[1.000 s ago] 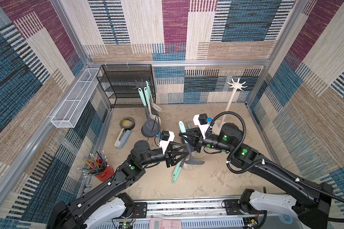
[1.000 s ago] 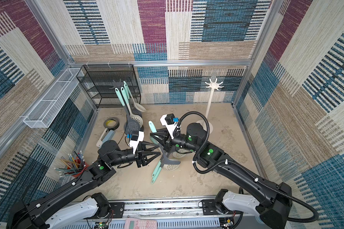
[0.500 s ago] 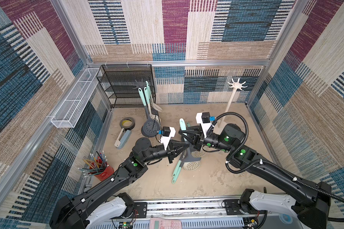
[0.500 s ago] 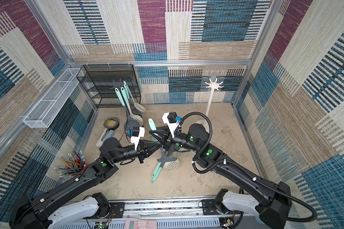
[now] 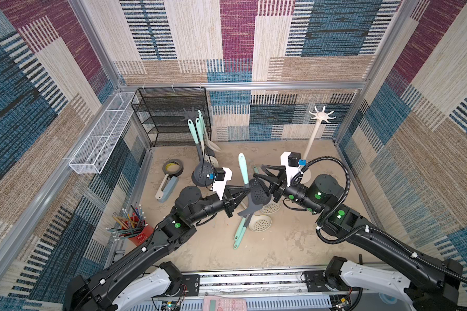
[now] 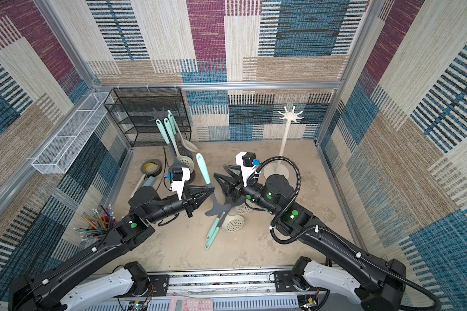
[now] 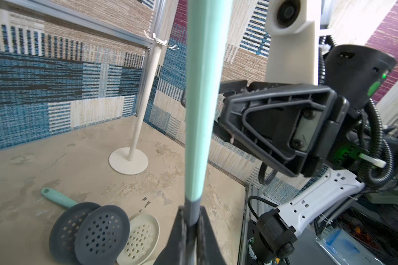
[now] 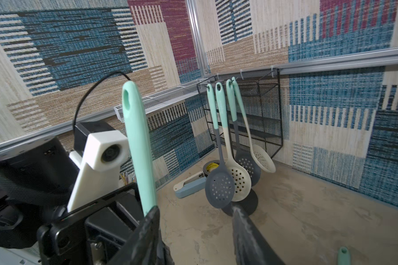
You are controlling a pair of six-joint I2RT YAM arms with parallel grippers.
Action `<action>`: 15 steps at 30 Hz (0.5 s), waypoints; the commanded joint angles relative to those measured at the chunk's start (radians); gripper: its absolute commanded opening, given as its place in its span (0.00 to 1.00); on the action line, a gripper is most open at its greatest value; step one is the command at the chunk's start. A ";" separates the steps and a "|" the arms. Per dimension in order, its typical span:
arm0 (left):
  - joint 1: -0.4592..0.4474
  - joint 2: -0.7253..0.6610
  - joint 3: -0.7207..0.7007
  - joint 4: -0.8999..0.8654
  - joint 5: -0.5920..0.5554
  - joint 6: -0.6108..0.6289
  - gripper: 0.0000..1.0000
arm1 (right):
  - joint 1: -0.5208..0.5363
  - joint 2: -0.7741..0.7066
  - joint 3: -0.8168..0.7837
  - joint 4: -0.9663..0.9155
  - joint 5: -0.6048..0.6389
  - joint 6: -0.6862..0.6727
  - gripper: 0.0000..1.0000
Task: Hang the skimmer on the kitchen utensil rack
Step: Pick up the skimmer from the center of the board.
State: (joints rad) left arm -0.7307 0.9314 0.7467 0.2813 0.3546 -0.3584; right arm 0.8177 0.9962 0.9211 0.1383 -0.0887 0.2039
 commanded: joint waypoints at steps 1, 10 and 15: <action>0.001 -0.028 0.026 -0.098 -0.143 -0.055 0.00 | 0.001 0.003 -0.023 -0.018 0.072 -0.008 0.52; 0.002 -0.067 0.066 -0.256 -0.320 -0.090 0.00 | 0.059 0.061 -0.068 0.035 0.097 0.011 0.52; 0.001 -0.079 0.059 -0.281 -0.393 -0.112 0.00 | 0.115 0.117 -0.073 0.073 0.117 0.019 0.52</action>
State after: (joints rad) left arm -0.7303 0.8589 0.8021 0.0170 0.0311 -0.4423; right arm 0.9134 1.0935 0.8471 0.1547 0.0002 0.2123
